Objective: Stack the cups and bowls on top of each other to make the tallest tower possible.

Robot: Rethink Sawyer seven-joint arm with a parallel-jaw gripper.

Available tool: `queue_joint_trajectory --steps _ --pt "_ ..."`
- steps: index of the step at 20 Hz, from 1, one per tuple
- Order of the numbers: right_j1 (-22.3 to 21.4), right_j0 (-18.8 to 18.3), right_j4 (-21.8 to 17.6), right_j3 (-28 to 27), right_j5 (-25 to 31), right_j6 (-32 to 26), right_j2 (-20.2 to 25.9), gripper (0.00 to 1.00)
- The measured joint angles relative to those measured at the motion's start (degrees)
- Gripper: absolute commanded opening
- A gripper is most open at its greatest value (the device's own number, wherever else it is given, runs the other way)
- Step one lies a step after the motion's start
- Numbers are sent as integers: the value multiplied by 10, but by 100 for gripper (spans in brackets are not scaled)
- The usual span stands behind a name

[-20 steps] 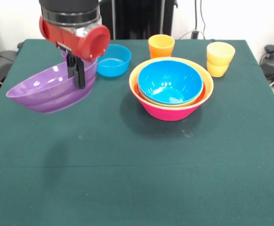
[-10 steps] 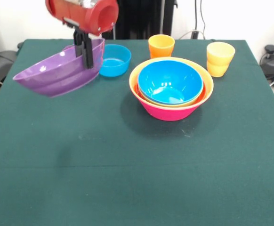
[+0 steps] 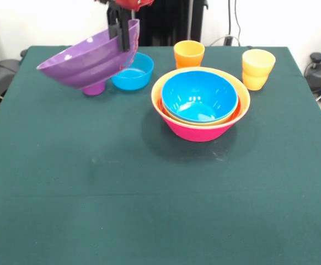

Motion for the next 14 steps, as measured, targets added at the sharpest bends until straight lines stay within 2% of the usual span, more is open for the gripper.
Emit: queue_joint_trajectory --steps 4,14 --pt "-18 0 0 30 0 0 7 0" --pt "-27 3 0 55 0 0 21 0"
